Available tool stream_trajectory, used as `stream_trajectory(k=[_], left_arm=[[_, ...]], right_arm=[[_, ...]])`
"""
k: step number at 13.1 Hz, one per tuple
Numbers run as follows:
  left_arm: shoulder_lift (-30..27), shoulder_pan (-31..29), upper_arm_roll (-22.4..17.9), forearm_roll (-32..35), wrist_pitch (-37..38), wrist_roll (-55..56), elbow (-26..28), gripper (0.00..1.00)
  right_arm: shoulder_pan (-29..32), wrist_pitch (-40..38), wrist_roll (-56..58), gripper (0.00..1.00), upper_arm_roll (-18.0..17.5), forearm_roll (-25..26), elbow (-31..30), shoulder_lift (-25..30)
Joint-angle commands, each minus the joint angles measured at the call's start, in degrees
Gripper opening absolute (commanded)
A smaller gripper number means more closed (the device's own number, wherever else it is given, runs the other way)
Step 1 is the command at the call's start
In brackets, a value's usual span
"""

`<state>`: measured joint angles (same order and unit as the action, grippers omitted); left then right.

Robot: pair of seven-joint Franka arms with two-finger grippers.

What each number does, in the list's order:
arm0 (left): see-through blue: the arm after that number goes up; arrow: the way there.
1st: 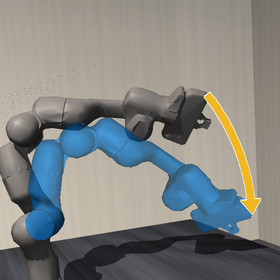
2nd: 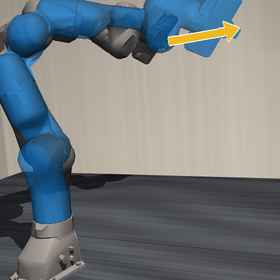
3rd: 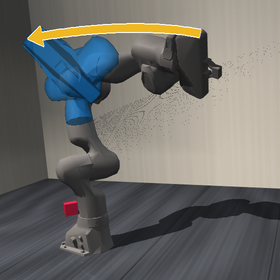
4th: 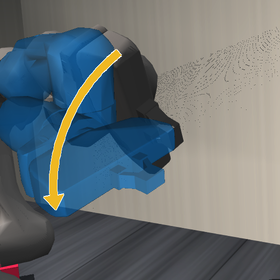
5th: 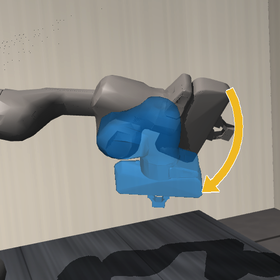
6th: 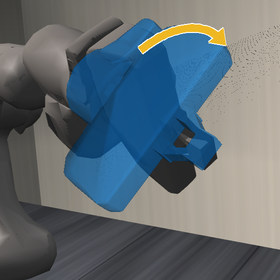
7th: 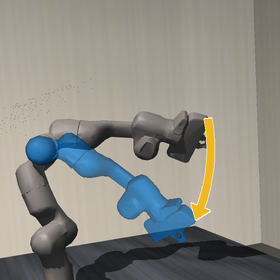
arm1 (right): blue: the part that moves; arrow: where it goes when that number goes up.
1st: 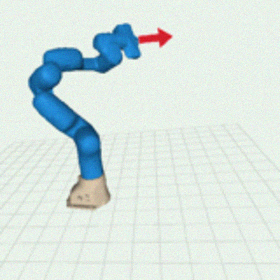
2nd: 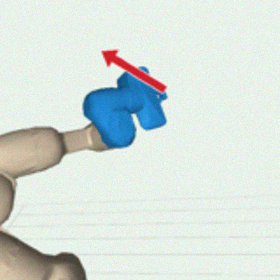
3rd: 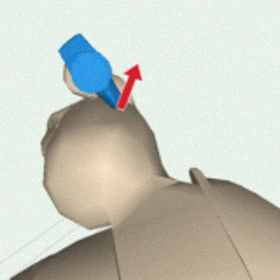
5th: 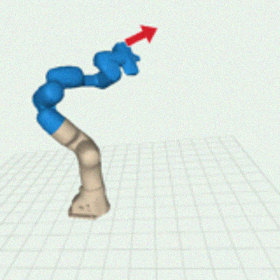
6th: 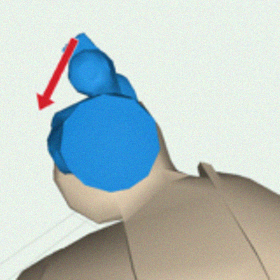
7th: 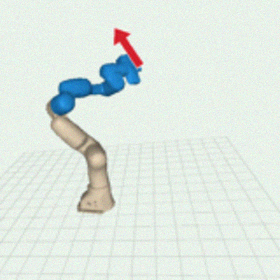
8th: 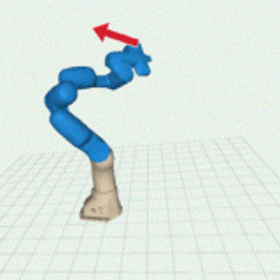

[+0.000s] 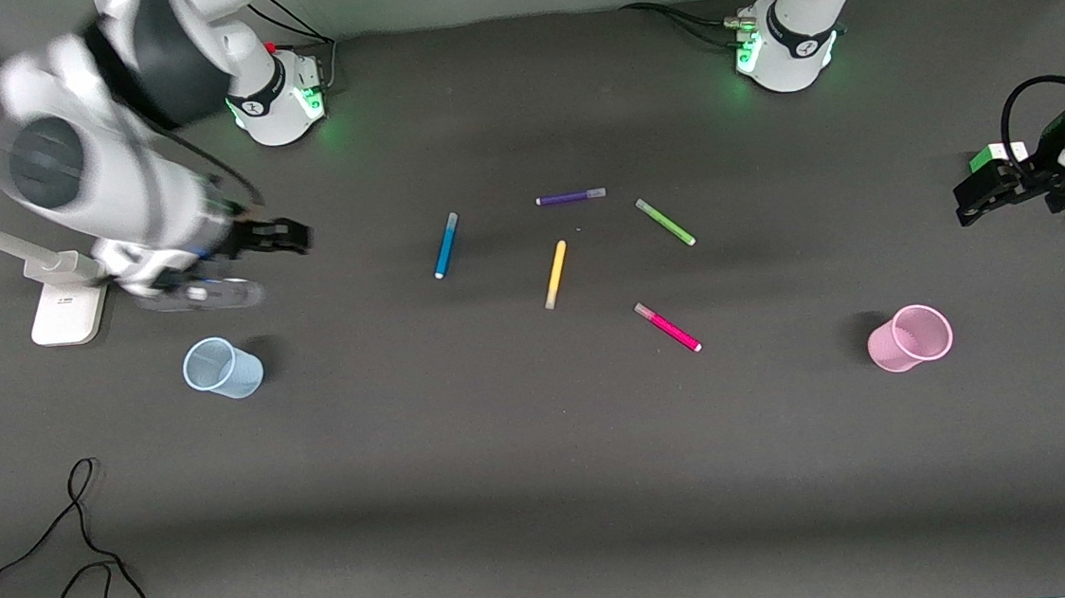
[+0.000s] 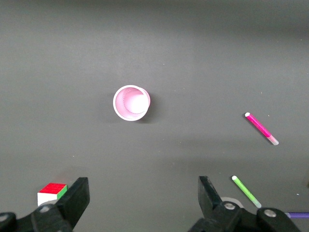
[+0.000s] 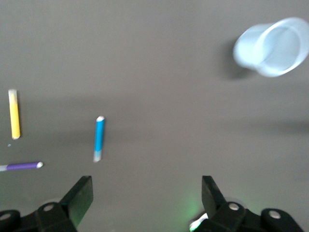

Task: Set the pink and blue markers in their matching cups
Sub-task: 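Reach the right gripper to the blue marker while the left gripper reaches the pink marker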

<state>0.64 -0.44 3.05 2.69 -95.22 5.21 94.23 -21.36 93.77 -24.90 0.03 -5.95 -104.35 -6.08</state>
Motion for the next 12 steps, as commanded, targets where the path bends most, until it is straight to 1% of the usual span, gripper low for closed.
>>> stream_trajectory(k=[1,2,5,7,10,12], left_arm=[[1.8,2.9,0.3,0.6,0.1,5.7,-1.3,1.0],[2.8,4.7,0.4,0.6,-0.1,9.3,-1.3,1.0],[7.2,11.0,0.4,0.6,-1.9,20.4,-1.4,1.0],[10.9,15.0,0.4,0.6,-4.2,27.3,-1.2,1.0],[17.1,19.4,0.4,0.6,-10.9,36.5,-0.7,1.0],[21.0,21.6,0.5,0.6,-15.1,44.5,-0.2,1.0]], right_arm=[[-5.9,1.2,-10.1,1.0,0.2,-4.2,1.3,-8.1],[-8.0,3.2,-12.4,1.0,0.3,-5.4,1.0,-10.3],[-8.6,9.6,-13.9,1.0,0.3,-10.0,-1.8,-15.4],[-9.9,14.9,-14.0,1.0,0.2,-11.7,-4.2,-18.0],[-10.4,23.1,-13.9,1.0,-0.1,-12.6,-9.0,-20.4],[-10.5,25.6,-13.9,1.0,-0.2,-13.6,-10.3,-22.1]])
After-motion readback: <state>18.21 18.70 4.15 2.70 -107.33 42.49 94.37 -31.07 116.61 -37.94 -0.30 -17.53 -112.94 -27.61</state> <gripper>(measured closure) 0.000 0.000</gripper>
